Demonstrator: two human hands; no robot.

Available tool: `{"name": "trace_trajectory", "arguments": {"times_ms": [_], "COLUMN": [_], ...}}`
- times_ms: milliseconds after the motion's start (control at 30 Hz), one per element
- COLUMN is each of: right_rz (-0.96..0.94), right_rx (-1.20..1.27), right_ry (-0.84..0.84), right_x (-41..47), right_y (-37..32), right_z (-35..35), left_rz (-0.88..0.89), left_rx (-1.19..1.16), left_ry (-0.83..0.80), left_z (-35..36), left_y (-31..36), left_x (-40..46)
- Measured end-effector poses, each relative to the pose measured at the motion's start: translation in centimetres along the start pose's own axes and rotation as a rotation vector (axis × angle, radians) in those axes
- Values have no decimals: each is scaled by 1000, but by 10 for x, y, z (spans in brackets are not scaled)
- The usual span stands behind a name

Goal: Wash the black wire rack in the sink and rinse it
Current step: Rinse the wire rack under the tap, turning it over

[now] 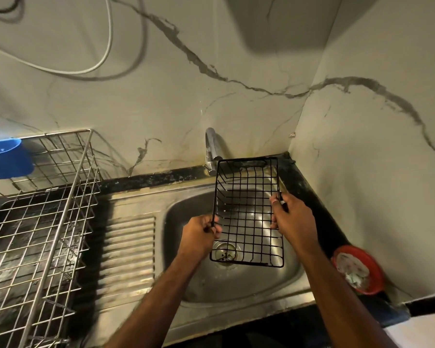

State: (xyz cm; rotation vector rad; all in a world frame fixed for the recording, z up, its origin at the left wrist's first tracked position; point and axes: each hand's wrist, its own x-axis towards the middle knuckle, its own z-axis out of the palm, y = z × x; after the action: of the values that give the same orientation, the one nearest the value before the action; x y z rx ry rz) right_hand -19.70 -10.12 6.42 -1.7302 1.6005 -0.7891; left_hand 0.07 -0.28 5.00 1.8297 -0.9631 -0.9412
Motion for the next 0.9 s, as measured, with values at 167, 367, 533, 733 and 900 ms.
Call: {"name": "trace_trajectory", "arguments": {"times_ms": [167, 367, 533, 733, 900], "right_rz": [5, -11, -21, -4, -5], "right_rx": [36, 63, 68, 88, 96], "right_ry": [-9, -29, -48, -65, -61], "right_x": [1, 1, 1, 3, 2], "right_y": [-2, -6, -9, -10, -11], "right_z": [3, 6, 7, 9, 8], "left_rz": [-10, -6, -9, -8, -5], "left_rx": [-22, 1, 9, 12, 17], "left_ry": [20, 44, 48, 64, 57], "left_z": [-3, -8, -10, -12, -12], "left_y": [0, 1, 1, 1, 2], "left_x": [-2, -2, -4, -5, -2]}}
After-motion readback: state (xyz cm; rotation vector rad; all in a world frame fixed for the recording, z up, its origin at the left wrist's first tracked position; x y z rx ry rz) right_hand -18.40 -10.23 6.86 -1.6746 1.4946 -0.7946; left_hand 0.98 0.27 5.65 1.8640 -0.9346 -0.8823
